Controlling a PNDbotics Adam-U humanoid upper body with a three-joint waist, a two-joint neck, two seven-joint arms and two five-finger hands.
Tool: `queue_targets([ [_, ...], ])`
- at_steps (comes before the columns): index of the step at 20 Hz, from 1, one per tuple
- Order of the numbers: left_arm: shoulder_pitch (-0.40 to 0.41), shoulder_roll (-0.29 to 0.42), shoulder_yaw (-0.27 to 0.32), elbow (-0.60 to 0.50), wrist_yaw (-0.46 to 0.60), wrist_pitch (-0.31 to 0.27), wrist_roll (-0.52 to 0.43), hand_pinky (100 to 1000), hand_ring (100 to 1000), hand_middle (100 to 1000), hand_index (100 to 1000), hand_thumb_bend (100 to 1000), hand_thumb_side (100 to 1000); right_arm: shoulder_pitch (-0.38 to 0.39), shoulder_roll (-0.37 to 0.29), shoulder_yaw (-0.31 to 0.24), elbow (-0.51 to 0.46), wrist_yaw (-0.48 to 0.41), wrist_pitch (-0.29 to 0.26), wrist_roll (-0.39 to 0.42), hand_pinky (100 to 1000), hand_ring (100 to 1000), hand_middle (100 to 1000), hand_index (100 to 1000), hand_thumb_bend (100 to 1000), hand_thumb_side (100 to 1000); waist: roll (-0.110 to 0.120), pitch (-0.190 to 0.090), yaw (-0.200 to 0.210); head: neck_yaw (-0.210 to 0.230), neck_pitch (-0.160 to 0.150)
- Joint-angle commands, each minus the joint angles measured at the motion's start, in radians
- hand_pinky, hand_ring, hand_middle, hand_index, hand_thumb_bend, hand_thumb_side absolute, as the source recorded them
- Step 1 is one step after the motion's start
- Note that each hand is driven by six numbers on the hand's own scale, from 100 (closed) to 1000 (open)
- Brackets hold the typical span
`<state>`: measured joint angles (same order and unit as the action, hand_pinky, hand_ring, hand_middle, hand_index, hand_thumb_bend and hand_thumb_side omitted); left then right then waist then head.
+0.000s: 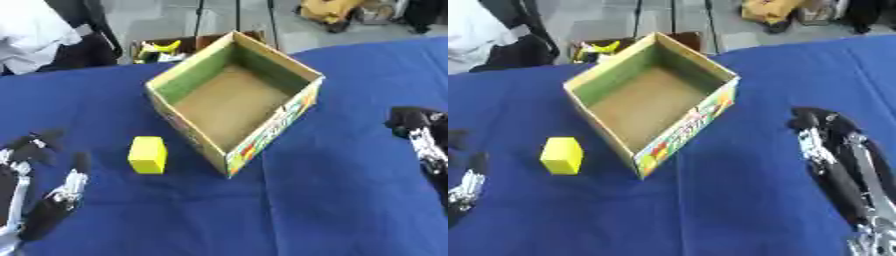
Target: Pick up objects on the table and place them in the box.
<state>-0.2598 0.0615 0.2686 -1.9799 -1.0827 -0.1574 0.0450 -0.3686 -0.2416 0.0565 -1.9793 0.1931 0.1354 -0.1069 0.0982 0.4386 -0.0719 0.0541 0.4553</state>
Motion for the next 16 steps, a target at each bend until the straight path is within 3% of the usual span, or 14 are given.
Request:
queue_targets([
  [1, -0.007, 0.008, 0.005, -0.020, 0.003, -0.001, 0.000, 253, 474, 559, 814, 405, 1000, -0.004, -0.009, 0.000, -0.021, 0.008, 0.000, 0.006, 821, 866, 614, 763, 100, 744, -0.003, -0.016, 0.002, -0.001, -0.014],
  [7, -0.012, 0.046, -0.005, -0.020, 0.046, -0.009, -0.002, 254, 479, 573, 822, 445, 1000, 0.002, -0.012, -0.001, -0.021, 0.012, 0.011, 0.009, 821, 867, 612, 763, 100, 741, 0.001, -0.017, 0.003, -0.004, -0.010],
  [16, -0.044, 0.234, -0.017, -0.020, 0.155, -0.045, -0.068, 299, 524, 658, 890, 596, 1000, 0.011, -0.020, 0.001, -0.021, 0.017, 0.017, 0.015, 821, 867, 611, 761, 100, 740, 0.013, -0.030, 0.001, -0.007, -0.004],
])
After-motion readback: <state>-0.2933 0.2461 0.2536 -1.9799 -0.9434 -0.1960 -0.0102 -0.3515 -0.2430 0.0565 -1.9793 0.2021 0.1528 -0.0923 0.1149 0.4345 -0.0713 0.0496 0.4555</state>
